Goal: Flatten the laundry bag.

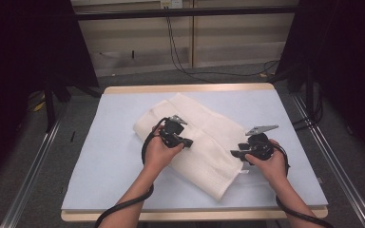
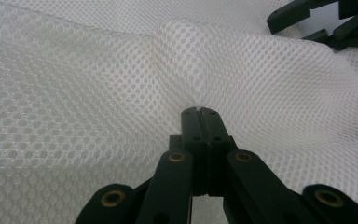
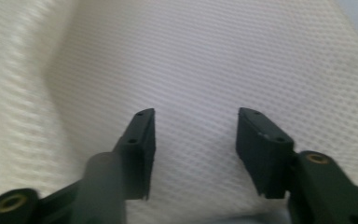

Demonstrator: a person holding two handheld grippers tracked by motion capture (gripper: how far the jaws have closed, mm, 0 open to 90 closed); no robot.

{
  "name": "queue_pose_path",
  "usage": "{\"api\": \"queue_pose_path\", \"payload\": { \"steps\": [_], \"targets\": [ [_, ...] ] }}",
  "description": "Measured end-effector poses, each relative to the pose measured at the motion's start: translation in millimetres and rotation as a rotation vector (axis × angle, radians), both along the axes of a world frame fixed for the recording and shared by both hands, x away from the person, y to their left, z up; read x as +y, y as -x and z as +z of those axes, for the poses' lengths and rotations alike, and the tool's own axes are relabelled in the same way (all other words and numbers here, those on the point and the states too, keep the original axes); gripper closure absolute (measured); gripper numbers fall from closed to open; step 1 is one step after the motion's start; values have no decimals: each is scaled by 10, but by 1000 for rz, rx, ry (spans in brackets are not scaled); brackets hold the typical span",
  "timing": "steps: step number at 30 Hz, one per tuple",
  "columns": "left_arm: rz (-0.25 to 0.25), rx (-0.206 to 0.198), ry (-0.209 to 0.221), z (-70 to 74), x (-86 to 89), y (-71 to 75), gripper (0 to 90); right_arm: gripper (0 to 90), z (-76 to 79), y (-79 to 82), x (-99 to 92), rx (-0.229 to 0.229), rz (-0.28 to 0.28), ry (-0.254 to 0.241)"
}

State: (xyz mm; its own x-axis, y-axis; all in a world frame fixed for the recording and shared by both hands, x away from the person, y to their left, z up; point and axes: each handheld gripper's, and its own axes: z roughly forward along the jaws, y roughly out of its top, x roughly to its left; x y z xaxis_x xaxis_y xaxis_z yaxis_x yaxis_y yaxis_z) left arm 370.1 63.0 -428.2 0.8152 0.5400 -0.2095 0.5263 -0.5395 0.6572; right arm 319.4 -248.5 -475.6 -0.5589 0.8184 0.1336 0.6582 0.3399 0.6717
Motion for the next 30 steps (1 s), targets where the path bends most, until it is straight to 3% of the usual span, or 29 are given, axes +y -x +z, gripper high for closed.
{"api": "queue_pose_path", "payload": {
  "steps": [2, 3, 4, 8, 13, 15, 17, 19, 21, 23, 26, 30],
  "targets": [
    [2, 2, 4, -8, 59, 15, 900, 329, -20, -6, 4, -15, -36, 64],
    [2, 2, 4, -8, 59, 15, 900, 329, -20, -6, 4, -15, -36, 64],
    [5, 9, 11, -23, 110, 24, 900, 242, -28, -22, 7, -14, -68, 112],
    [7, 13, 17, -39, 163, 45, 900, 228, -38, -41, 24, -3, -81, 126],
    [15, 9, 13, -83, 246, 99, 900, 244, -5, -79, 74, 43, -97, 155],
    [24, 14, 30, -109, 270, 116, 900, 311, 3, -87, 66, 50, -84, 150],
    [22, 14, 17, -123, 294, 130, 900, 538, 22, -73, 86, 34, -47, 141],
    [26, 14, 25, -140, 316, 144, 900, 661, 24, -57, 119, 20, -33, 140],
    [23, 17, 29, -144, 339, 157, 900, 847, 21, -55, 126, 18, -11, 115],
    [26, 15, 30, -143, 357, 173, 900, 895, 7, -58, 114, 22, -17, 83],
    [23, 2, 32, -142, 376, 191, 900, 900, 25, -65, 136, 32, -27, 98],
    [25, -9, 47, -147, 396, 218, 900, 900, 26, -97, 105, 37, -24, 82]
  ]
}}
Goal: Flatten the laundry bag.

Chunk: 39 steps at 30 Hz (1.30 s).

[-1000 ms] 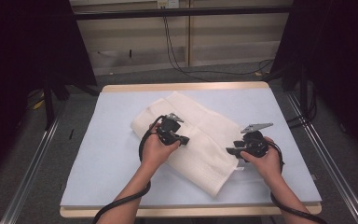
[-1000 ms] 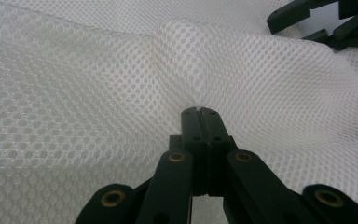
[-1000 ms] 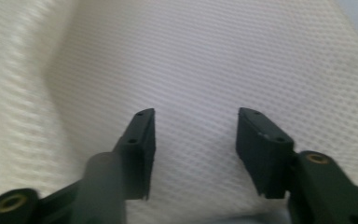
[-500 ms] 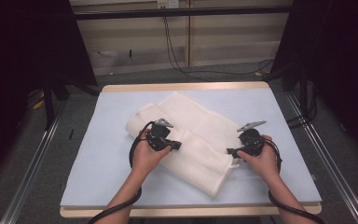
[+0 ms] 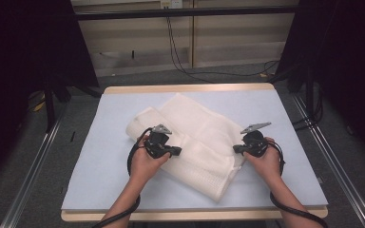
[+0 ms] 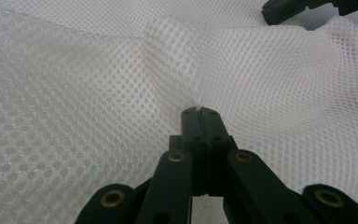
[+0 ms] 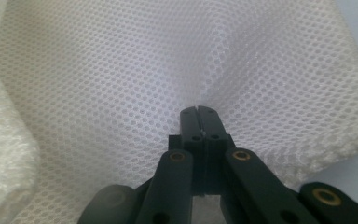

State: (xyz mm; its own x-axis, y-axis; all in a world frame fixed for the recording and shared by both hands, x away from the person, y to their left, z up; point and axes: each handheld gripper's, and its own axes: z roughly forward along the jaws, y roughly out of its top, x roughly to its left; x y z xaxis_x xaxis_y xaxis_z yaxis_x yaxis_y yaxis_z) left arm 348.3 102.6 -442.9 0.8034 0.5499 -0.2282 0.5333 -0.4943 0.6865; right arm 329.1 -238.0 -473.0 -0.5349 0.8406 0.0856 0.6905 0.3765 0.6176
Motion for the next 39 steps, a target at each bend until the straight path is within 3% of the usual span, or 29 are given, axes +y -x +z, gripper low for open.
{"api": "queue_pose_path", "payload": {
  "steps": [2, 6, 9, 14, 19, 23, 25, 27, 32, 34, 35, 38, 39],
  "targets": [
    [2, -6, 5, -2, 6, 18, 900, 900, 5, -13, 8, -28, 4, 47],
    [-3, -12, 21, -6, 8, 32, 900, 900, 19, -66, 6, -43, -1, 79],
    [-10, -14, 23, -8, 5, 45, 900, 900, 25, -190, -84, -41, -43, 58],
    [-23, -16, 31, -14, -3, 69, 900, 900, 70, -316, -259, -53, -108, 72],
    [-28, -29, 41, -19, -61, 92, 900, 900, 105, -346, -453, -85, -169, 90],
    [-32, -35, 44, -16, -111, 115, 900, 900, 102, -352, -554, -99, -196, 83],
    [-39, -35, 25, -13, -128, 126, 900, 900, 91, -341, -571, -100, -211, 60],
    [-36, -33, 24, -31, -133, 134, 900, 897, 81, -332, -572, -104, -182, 56],
    [-33, -20, 31, -63, -100, 153, 900, 846, 93, -259, -564, -105, -180, 25],
    [-32, -20, 35, -75, -89, 162, 900, 802, 115, -220, -558, -124, -166, 26],
    [-33, -12, 35, -76, -82, 168, 900, 732, 149, -181, -540, -129, -169, 19],
    [-26, -14, 40, -85, -82, 174, 900, 694, 180, -135, -500, -135, -146, 0],
    [-30, -9, 45, -84, -76, 178, 900, 632, 208, -69, -449, -136, -130, -12]
  ]
}}
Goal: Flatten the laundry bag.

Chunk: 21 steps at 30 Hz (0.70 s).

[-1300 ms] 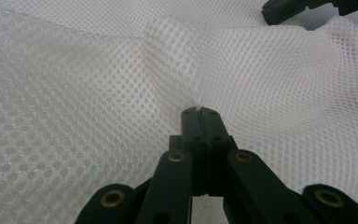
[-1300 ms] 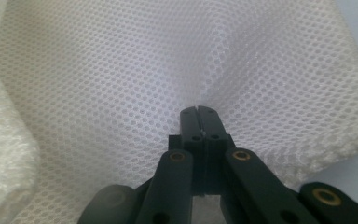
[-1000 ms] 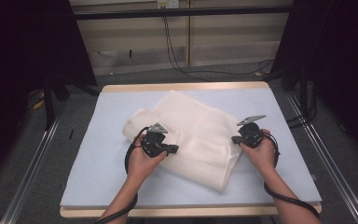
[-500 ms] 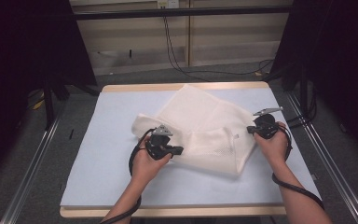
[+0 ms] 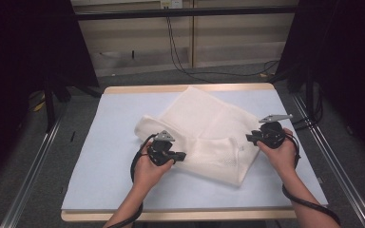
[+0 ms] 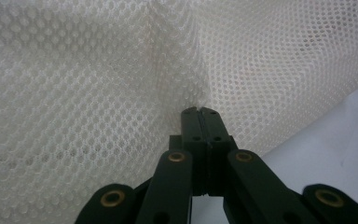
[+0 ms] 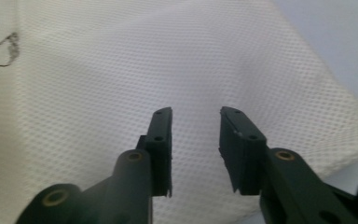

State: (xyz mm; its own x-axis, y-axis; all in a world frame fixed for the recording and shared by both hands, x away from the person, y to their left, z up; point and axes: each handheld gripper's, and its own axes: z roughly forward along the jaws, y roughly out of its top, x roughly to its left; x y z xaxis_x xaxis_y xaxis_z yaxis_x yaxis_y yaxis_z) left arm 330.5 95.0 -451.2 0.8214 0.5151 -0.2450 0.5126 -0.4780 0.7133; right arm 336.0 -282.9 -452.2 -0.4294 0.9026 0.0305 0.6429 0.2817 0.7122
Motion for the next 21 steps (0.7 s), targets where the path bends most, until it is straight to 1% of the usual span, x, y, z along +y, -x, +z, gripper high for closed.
{"api": "queue_pose_path", "payload": {
  "steps": [1, 2, 3, 4, 5, 6, 7, 8, 9, 10, 11, 12, 13, 14, 15, 16, 17, 18, 19, 20, 21],
  "targets": [
    [-2, -2, 0, -1, 1, 0, 900, 586, 0, 24, 22, -1, 18, -7],
    [-4, -4, 1, -2, 4, -1, 900, 547, -1, 57, 48, 12, 29, -19],
    [-3, -6, -1, -1, 6, -1, 900, 529, -15, 86, 73, 16, 48, -29],
    [-3, -6, -1, -1, 6, -1, 900, 529, -15, 86, 73, 16, 48, -29],
    [-1, -5, 1, -1, 5, 0, 900, 507, -45, 161, 135, 37, 78, -17],
    [2, -8, 1, 1, 5, 2, 900, 507, -45, 161, 135, 37, 78, -17],
    [6, -9, -8, 11, 6, 4, 900, 472, -69, 232, 174, 48, 76, 6],
    [6, -9, -8, 11, 6, 4, 900, 472, -69, 232, 174, 48, 76, 6],
    [9, -10, -7, 11, 8, 6, 900, 477, -74, 292, 154, 55, 46, -8],
    [11, -9, -1, 5, 10, 7, 900, 472, -75, 314, 133, 56, 28, -6],
    [11, -9, -1, 5, 10, 7, 900, 470, -72, 332, 108, 48, 16, 0],
    [11, -9, -2, 5, 12, 6, 900, 470, -72, 332, 108, 48, 16, 0],
    [7, -11, -10, 12, 15, 7, 900, 438, -84, 365, 89, 55, 28, 23],
    [5, -11, -11, 16, 15, 7, 900, 433, -103, 376, 87, 54, 45, 35],
    [3, -9, -10, 19, 17, 6, 900, 420, -133, 385, 97, 65, 67, 47],
    [4, -10, -7, 19, 19, 5, 900, 410, -158, 398, 106, 83, 65, 74],
    [3, -9, -8, 20, 21, 6, 900, 403, -189, 412, 122, 83, 56, 87],
    [3, -9, -8, 20, 21, 6, 900, 403, -189, 412, 122, 83, 56, 87],
    [2, -9, -11, 21, 24, 8, 900, 402, -212, 419, 125, 69, 65, 97],
    [2, -11, -11, 20, 25, 11, 900, 402, -213, 430, 135, 77, 55, 97],
    [3, -10, -9, 18, 28, 13, 900, 411, -202, 428, 176, 84, 39, 127]
  ]
}}
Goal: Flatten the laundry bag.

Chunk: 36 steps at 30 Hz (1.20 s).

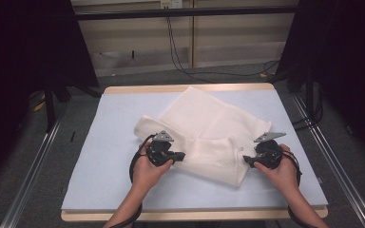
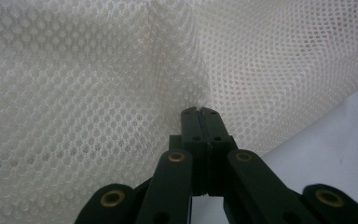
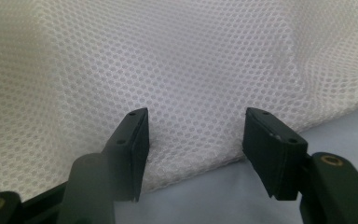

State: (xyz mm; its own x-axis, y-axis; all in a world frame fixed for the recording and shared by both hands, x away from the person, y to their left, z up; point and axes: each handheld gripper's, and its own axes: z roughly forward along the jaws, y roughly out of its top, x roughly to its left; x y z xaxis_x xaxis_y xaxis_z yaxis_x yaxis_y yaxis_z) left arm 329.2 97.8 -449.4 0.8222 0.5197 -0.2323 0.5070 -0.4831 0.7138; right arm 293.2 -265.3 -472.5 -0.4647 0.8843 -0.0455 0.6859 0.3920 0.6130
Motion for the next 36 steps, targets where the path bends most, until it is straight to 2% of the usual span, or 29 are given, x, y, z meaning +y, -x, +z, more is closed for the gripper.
{"api": "queue_pose_path", "payload": {
  "steps": [1, 2, 3, 4, 5, 8, 9, 12, 15, 16, 17, 19, 20, 22, 24, 26, 27, 30, 31, 32, 36],
  "targets": [
    [2, 3, 1, 0, 2, 3, 900, 411, 0, 0, 0, 0, 0, 0],
    [7, 3, 3, -5, 1, 9, 900, 470, 16, -18, 28, 23, -9, 9],
    [5, 3, -1, 0, 4, 14, 900, 470, 16, -18, 28, 23, -9, 9],
    [3, 1, 3, -4, 8, 17, 900, 663, 26, -48, 48, 39, 11, -1],
    [5, 2, -3, 3, 18, 23, 900, 731, 29, -60, 66, 49, 45, -12],
    [4, 1, -3, 7, 19, 23, 900, 891, 60, -75, 134, 80, 97, 15],
    [4, -1, -1, 7, 19, 22, 900, 900, 53, -83, 132, 71, 105, 22],
    [7, -5, 3, 6, 19, 19, 900, 900, 44, -97, 94, 80, 88, -22],
    [8, -8, 12, 22, 15, -13, 900, 900, 27, -100, 76, 54, 57, -48],
    [8, -8, 12, 22, 15, -13, 900, 900, 27, -100, 76, 54, 57, -48],
    [5, -19, 13, 40, -4, -41, 900, 900, 16, -141, 59, 33, 26, -49],
    [-1, -22, 14, 49, -21, -55, 900, 900, 10, -164, 54, 23, 12, -49],
    [-7, -26, 7, 63, -30, -73, 900, 900, 5, -204, 47, 13, 3, -40],
    [0, -49, 31, 92, -65, -114, 900, 900, 3, -356, 29, -6, -38, -17],
    [-1, -53, 26, 100, -73, -119, 900, 900, -3, -407, 17, 4, -44, -23],
    [3, -52, 22, 82, -91, -105, 900, 900, -3, -455, 5, -14, -48, -27],
    [-6, -52, 15, 62, -88, -99, 900, 900, -11, -464, -4, -11, -31, -31],
    [-11, -38, 11, -9, -78, -59, 900, 885, -19, -411, -46, -16, -19, -87],
    [-11, -42, 10, -19, -67, -47, 900, 836, -16, -351, -79, -20, -23, -129],
    [-4, -43, 10, -23, -57, -33, 900, 836, -16, -351, -79, -20, -23, -129],
    [8, -48, 16, -16, -26, 30, 900, 822, 43, -250, -92, -46, -7, -225]
  ]
}}
